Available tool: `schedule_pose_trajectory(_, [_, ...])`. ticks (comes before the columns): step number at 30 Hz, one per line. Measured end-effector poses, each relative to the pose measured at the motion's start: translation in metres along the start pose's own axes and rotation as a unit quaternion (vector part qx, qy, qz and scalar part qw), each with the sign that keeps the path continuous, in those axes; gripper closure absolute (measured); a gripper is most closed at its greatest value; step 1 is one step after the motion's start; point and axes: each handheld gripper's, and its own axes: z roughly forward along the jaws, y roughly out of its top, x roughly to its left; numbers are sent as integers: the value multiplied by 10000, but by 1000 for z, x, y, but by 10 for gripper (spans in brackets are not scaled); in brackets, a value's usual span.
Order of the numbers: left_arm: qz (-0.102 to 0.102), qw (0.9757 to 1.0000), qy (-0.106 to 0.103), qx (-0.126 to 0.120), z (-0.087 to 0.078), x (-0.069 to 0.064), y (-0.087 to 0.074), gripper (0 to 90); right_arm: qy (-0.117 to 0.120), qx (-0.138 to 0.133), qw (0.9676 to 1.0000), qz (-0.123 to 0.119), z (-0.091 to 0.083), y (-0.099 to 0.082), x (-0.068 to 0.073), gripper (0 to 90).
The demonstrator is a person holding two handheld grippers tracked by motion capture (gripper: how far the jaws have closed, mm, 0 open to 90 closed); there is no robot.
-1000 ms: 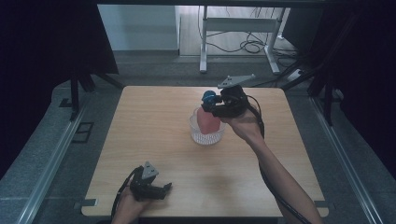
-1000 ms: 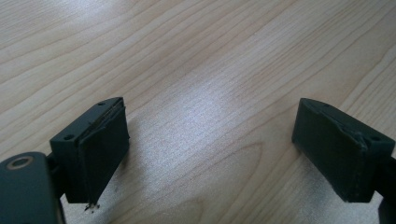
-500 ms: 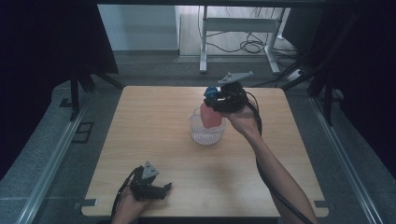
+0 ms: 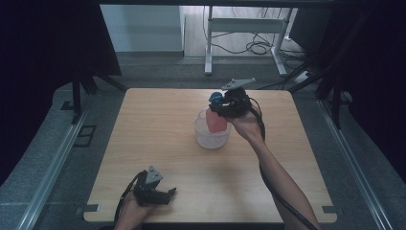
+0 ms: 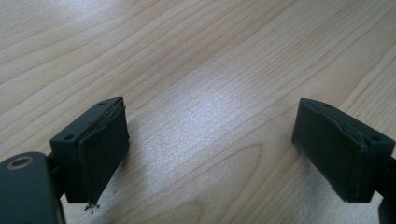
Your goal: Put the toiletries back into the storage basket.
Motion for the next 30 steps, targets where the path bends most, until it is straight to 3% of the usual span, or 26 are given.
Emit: schedule_pose_trajectory(30, [28,10000,-3,26,0,0,0,105,82,296,9995,59,40,-34,3,529])
